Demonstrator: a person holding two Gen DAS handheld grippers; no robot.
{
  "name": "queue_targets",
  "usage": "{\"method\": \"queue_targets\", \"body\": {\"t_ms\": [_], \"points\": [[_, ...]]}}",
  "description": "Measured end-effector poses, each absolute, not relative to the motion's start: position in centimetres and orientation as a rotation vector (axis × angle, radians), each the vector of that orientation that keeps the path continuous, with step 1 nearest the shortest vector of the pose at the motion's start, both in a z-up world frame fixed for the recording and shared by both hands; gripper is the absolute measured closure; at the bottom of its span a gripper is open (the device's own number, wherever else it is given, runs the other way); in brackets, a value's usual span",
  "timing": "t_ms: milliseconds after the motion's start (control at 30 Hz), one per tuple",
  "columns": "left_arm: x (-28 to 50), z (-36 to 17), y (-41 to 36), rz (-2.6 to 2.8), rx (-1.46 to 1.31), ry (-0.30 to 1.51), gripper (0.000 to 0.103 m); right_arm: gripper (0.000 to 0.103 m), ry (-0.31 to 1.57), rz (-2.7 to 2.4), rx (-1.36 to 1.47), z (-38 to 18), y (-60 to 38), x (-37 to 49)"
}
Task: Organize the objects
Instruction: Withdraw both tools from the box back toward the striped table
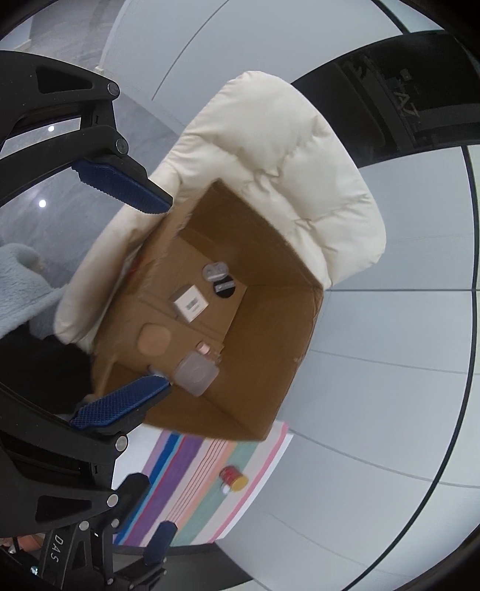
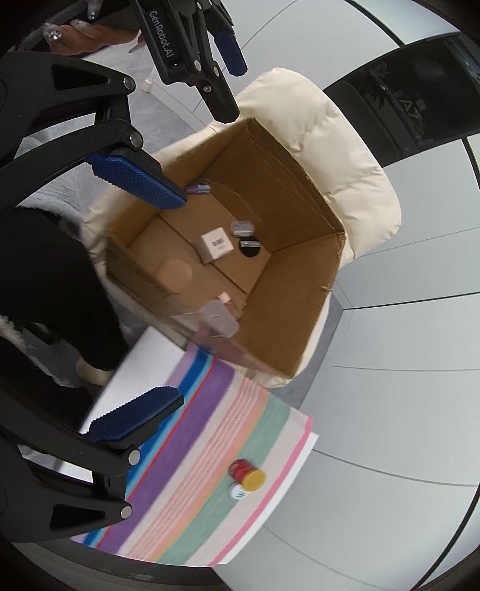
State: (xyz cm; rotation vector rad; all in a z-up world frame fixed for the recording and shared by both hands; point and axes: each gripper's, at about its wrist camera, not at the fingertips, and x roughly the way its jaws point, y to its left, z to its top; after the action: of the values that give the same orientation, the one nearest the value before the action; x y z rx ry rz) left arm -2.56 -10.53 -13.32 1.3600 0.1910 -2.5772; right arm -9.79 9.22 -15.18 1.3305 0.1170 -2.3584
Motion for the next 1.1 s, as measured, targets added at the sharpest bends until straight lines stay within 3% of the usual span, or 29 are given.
{"method": "queue_targets", "body": {"t_ms": [367,1100], "points": [[-0.4,-14.3,-8.8,-2.616,1.318,0.224,0.012,0.005,0.08,-2.385,1.324,-14.9,11.1,-7.2],[-5.7,-15.4,2.5,-2.821,1.449,0.037,0.012,0.005,-0.119,-2.662,1.412,-14.4,25.5,-7.5]]}}
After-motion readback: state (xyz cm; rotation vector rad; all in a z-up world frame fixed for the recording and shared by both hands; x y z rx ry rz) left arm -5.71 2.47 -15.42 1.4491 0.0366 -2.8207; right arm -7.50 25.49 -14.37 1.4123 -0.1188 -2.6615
